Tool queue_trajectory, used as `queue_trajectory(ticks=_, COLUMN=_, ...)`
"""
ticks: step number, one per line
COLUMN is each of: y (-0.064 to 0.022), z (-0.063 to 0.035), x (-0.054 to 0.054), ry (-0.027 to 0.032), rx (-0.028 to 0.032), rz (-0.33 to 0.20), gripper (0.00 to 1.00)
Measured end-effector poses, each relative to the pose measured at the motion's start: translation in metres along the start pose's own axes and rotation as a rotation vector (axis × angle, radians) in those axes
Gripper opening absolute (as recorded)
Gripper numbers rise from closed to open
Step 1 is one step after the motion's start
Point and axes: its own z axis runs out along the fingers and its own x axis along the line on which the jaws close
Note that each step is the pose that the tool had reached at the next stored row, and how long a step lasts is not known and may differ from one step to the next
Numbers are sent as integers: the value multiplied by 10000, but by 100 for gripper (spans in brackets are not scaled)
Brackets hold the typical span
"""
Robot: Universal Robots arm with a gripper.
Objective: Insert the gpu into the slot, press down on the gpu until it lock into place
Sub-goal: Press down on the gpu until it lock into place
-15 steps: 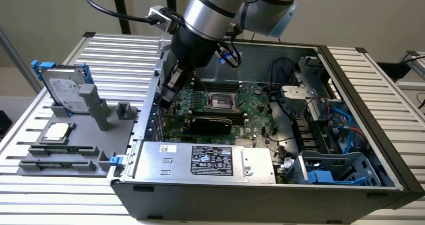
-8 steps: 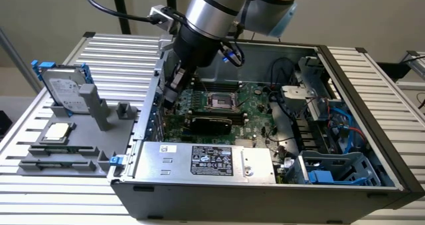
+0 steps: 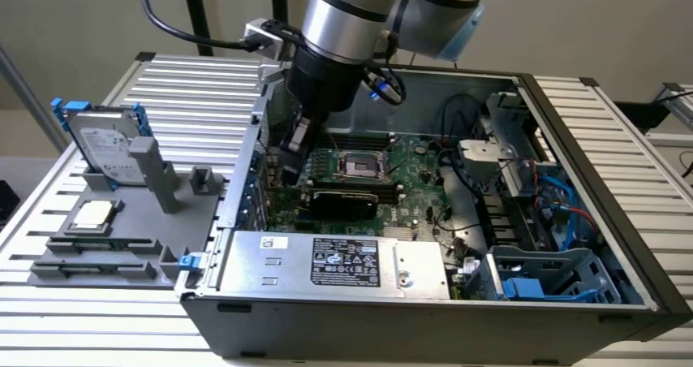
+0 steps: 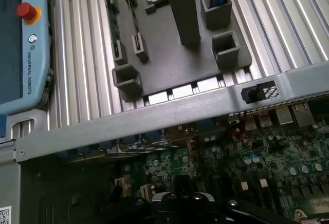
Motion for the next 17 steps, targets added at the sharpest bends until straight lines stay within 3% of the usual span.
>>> queue_trajectory(ticks=2, y=-3, z=0, x=-1, ry=-109, rx=270, rz=-22, gripper=11)
queue_trajectory(ticks=6, y=-8, z=-2, x=-2, ry=-370, rx=691, rz=-116, gripper=11)
queue_trajectory(ticks=17, y=-18, z=-5, x=-4, ry=-1372, rx=1565, rz=-517, gripper=11)
